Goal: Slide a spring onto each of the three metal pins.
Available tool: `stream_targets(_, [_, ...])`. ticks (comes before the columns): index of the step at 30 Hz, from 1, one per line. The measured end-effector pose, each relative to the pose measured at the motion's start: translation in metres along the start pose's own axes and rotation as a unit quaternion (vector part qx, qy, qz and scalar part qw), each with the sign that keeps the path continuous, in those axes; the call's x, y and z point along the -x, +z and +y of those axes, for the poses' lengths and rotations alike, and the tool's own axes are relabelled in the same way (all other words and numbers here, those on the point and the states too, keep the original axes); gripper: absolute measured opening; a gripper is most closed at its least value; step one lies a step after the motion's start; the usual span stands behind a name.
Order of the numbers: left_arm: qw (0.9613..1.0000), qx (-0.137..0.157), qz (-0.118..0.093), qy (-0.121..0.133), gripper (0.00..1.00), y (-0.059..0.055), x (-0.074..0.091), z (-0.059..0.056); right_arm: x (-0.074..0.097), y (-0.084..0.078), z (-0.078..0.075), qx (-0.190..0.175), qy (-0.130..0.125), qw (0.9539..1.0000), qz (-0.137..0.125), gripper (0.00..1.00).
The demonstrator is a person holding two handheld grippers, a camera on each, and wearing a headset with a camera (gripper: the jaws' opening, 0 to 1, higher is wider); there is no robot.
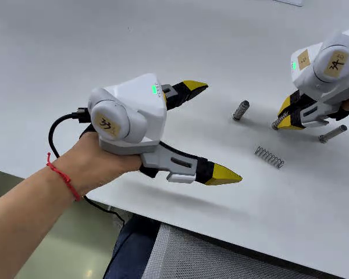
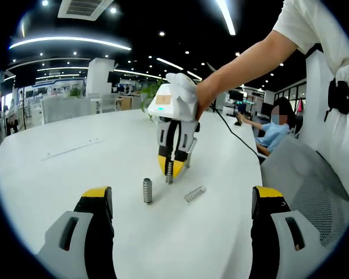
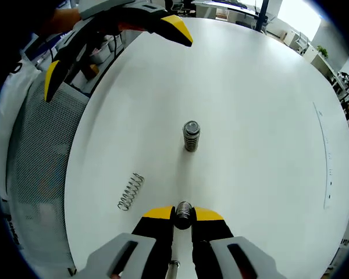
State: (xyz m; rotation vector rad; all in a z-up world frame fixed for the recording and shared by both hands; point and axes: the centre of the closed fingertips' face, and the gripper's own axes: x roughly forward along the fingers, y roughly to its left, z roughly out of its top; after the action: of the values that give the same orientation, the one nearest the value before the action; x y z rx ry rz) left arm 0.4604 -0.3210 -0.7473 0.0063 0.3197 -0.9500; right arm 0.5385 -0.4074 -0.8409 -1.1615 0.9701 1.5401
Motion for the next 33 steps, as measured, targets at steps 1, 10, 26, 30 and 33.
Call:
stream_targets(1, [1.0, 0.0, 0.0, 0.0, 0.99, 0.0, 0.0, 0.0, 0.0, 0.001, 0.0, -0.001, 0.0, 1.0, -0.001, 0.08])
stream_targets(10, [1.0, 0.0, 0.004, 0.003, 0.99, -0.001, 0.002, 0.0, 0.0, 0.003, 0.002, -0.006, -0.001, 1.0, -0.007, 0.11])
stream_targets(26, [0.9999, -0.008, 0.012, 0.006, 0.99, 0.004, 0.005, 0.001, 0.034, 0.015, 0.002, -0.04, -0.026, 0.9966, -0.067, 0.26])
stream_targets(30, [0.9998, -0.012, 0.015, 0.006, 0.99, 0.006, 0.005, 0.0, 0.043, 0.016, 0.006, -0.041, -0.034, 0.9955, -0.078, 0.32])
stream_targets(33, [0.9997, -0.015, 0.017, 0.007, 0.99, 0.007, 0.006, -0.001, 0.05, 0.014, 0.007, -0.045, -0.039, 0.9939, -0.093, 0.39])
